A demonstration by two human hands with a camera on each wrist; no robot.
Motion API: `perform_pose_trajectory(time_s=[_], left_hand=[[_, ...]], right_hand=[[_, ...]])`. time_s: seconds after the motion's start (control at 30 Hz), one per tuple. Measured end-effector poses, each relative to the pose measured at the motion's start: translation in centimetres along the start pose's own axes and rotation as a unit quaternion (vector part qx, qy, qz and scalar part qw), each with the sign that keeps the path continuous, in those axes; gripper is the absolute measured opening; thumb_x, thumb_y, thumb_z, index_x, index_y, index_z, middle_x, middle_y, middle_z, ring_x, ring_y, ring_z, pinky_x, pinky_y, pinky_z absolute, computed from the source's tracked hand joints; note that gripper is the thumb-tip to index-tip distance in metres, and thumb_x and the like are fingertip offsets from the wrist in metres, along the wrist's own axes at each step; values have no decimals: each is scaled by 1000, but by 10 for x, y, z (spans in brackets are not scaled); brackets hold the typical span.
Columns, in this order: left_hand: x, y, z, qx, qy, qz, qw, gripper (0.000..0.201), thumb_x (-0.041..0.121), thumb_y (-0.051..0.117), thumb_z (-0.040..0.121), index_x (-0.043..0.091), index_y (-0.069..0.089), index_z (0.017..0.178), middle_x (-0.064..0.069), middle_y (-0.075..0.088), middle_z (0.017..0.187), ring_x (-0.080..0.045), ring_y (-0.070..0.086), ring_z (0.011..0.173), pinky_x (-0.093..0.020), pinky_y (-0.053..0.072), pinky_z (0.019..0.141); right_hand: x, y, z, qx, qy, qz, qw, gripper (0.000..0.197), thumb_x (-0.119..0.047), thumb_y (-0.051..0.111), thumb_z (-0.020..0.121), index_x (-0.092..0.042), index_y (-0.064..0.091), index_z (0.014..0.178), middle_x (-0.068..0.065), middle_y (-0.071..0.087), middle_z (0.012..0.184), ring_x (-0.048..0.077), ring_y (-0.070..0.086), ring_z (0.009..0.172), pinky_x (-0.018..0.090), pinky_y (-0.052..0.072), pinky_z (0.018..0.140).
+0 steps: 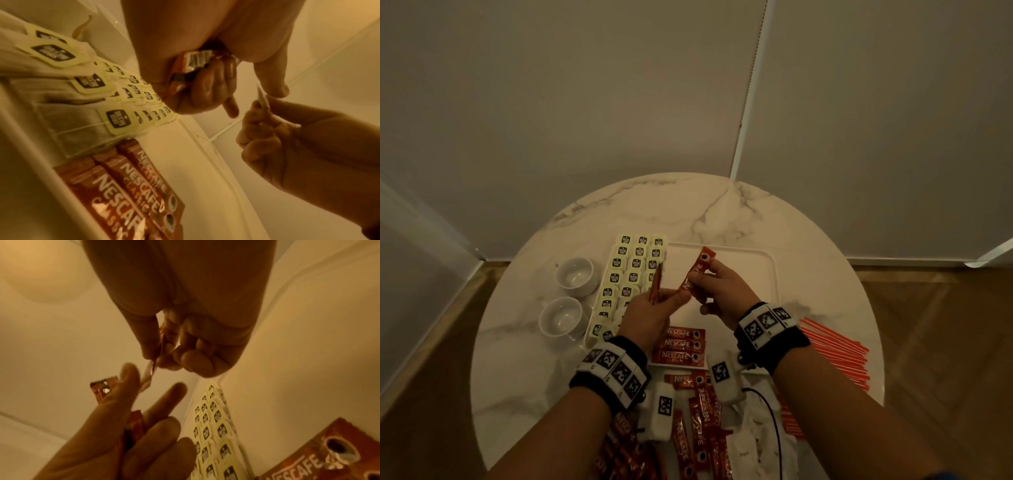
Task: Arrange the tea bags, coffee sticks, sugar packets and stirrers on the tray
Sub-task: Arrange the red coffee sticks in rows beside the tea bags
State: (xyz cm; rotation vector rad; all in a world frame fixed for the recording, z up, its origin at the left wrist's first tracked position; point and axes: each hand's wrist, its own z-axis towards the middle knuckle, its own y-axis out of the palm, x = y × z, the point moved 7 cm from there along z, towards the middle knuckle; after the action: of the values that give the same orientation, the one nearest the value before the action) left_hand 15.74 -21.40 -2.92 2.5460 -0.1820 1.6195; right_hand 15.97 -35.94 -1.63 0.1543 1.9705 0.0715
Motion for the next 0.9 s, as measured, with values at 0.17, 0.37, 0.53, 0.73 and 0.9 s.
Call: perform_pose_trajectory(time_s=[0.17, 0.37, 0.53, 0.73, 0.9], left_hand=[[-6, -6, 2, 7, -12, 36, 999, 17, 17, 72, 82, 12, 62, 70, -1, 39, 44, -11, 32, 33, -19, 28, 36], [0, -11, 2, -8, -3, 40, 999, 10, 21, 68, 86, 14, 70, 93, 2, 42, 44, -8, 36, 34, -17, 32, 36], [4, -17, 7, -3, -10, 65, 998, 9, 15, 66, 87, 7, 69, 88, 4, 43, 44, -11, 38, 38, -21, 33, 39], [10, -19, 13, -45, 11, 258, 965, 11, 19, 65, 88, 12, 72, 85, 2, 53, 57, -12, 49, 52, -20, 41, 49], [11, -21, 11, -25, 33, 299, 953, 11, 22, 63, 90, 18, 72, 85, -1, 66, 75, -14, 59, 71, -22, 45, 62]], right_hand=[[3, -6, 0, 6, 18, 10, 1000, 7, -19, 63, 90, -12, 64, 92, 7, 67, 81, 15, 56, 65, 27, 42, 51], [2, -16, 2, 11, 11, -24, 1000, 7, -17, 65, 88, -11, 66, 87, 5, 65, 80, 16, 56, 70, 27, 43, 51], [9, -17, 3, 12, 46, 44, 998, 22, -26, 57, 95, -8, 68, 88, 4, 65, 80, 16, 56, 65, 27, 43, 50], [-3, -18, 8, -12, -36, -230, 973, 23, -17, 65, 87, -18, 67, 110, -1, 66, 92, 11, 64, 79, 22, 52, 70], [6, -5, 15, -95, 9, -377, 921, 11, -17, 69, 84, -12, 74, 93, -4, 66, 75, 5, 58, 68, 18, 46, 64]])
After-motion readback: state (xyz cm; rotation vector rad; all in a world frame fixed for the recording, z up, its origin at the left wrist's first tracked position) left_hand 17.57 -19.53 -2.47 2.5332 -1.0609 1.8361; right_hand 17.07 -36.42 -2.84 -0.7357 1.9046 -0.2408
